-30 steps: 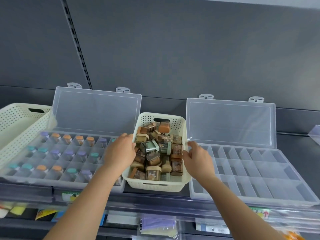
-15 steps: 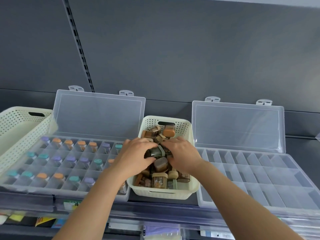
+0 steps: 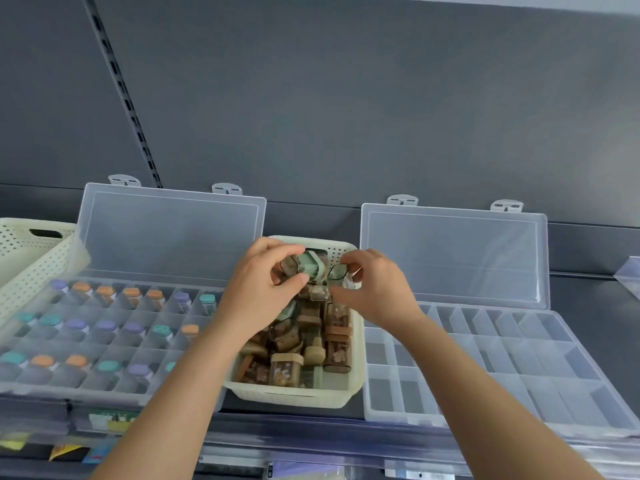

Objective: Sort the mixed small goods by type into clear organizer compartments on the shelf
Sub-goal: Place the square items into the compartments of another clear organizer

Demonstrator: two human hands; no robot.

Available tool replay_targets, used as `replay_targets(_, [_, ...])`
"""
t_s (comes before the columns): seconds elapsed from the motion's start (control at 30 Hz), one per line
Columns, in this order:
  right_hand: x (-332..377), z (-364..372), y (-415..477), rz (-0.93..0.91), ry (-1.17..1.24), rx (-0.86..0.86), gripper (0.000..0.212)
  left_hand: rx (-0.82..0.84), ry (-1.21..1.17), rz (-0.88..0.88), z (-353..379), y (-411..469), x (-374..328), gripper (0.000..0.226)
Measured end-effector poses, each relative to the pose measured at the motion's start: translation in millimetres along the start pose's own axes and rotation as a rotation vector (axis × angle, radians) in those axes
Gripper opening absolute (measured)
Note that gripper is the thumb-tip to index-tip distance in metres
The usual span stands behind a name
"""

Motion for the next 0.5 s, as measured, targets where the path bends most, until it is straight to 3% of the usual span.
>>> replay_targets(0.2, [-53.8, -43.2, -30.5, 0.123, 0.117, -0.124, 0.045, 0.062, 0.051, 0.051, 47.7, -7.5, -52.5, 0.047])
replay_targets(0.33, [-77.1, -44.2, -47.6, 0.127, 0.094, -0.032, 0.038, 0.179, 0.196, 0.022, 93.9, -12.7, -63.3, 0.053])
replay_targets(0.5, [-87.0, -34.9, -60.2, 0.057, 0.032, 0.097, 0.028, 0.204, 0.398, 0.052, 126.8, -15.8, -66.1, 0.053])
Point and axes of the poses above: each hand's wrist, its own y-axis towards the middle knuckle, its own z-axis out of the palm, x = y × z, the point moved 8 cm from there along y, towards the middle knuckle, and after that the axes turned 14 degrees about -z, right-handed, at the moved point
